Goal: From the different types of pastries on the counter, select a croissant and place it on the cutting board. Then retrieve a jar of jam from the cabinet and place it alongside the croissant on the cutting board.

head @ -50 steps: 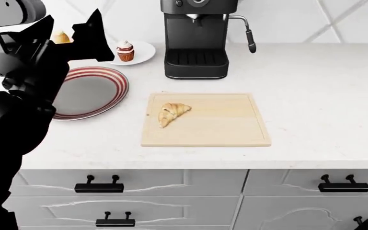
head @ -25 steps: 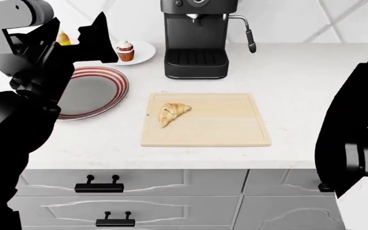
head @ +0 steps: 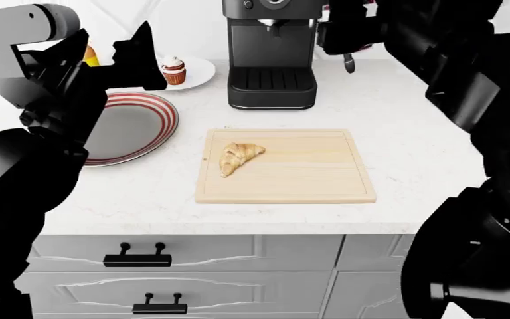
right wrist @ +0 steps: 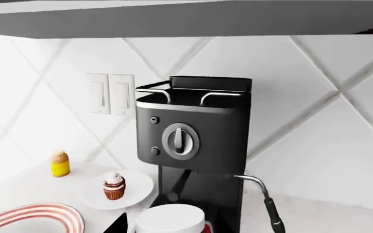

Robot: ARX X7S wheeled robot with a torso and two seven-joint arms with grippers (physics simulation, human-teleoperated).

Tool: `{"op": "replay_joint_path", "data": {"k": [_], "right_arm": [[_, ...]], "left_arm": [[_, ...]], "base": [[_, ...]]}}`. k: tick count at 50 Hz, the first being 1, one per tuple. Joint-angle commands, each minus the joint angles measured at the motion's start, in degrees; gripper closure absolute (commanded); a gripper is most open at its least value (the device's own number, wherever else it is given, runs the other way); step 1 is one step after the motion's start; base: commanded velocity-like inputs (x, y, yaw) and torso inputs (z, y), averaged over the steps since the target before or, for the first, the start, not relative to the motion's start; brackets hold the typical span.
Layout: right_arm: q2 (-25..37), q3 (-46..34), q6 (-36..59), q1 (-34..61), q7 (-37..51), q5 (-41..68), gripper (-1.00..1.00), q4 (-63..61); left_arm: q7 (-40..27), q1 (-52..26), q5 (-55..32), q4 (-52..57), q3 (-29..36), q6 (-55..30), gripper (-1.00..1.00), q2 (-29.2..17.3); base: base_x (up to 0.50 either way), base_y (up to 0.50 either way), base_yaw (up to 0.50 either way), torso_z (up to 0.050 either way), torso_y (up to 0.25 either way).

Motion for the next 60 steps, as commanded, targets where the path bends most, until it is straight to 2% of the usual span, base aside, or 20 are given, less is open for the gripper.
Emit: {"op": "replay_joint_path", "data": {"k": [1, 4, 11, 26, 36, 54, 60], "right_arm": [[2.08, 2.96, 2.08, -9.34, 11.83, 17.78, 1.00, -6.56], [2.77, 4.25, 1.69, -12.49, 14.67, 22.31, 1.00, -7.99], [3.70, 5.28, -2.71, -18.97, 13.80, 23.23, 1.00, -7.50], [6.59, -5.80, -27.98, -26.97, 9.37, 11.53, 1.00, 9.53], [5.27, -10.06, -43.02, -29.96, 7.78, 5.57, 1.00, 21.50], [4.26, -12.22, -49.70, -29.43, 5.97, 4.26, 1.00, 29.05], [4.31, -12.22, -49.98, -29.37, 5.77, 4.60, 1.00, 29.54]], "left_arm": [[-0.40, 0.58, -0.86, 1.29, -0.14, -0.30, -1.00, -0.20], [-0.70, 0.99, -1.09, 2.03, -0.20, -0.44, -1.00, -0.36], [-0.85, 1.54, -0.89, 2.24, 0.05, -0.30, -1.00, -0.44], [1.09, 1.48, 1.79, -2.56, 1.78, 2.11, -1.00, 0.57], [1.84, 1.23, 2.98, -4.65, 2.66, 3.26, -1.00, 1.17], [1.76, 1.26, 4.11, -4.17, 3.55, 4.36, -1.00, 1.25], [1.49, 1.30, 5.12, -4.42, 3.94, 4.96, -1.00, 1.21]], "base": [[0.00, 0.00, 0.00, 0.000, 0.000], [0.00, 0.00, 0.00, 0.000, 0.000], [0.00, 0.00, 0.00, 0.000, 0.000], [0.00, 0.00, 0.00, 0.000, 0.000], [0.00, 0.00, 0.00, 0.002, 0.000], [0.00, 0.00, 0.00, 0.000, 0.000], [0.00, 0.00, 0.00, 0.000, -0.250]]}}
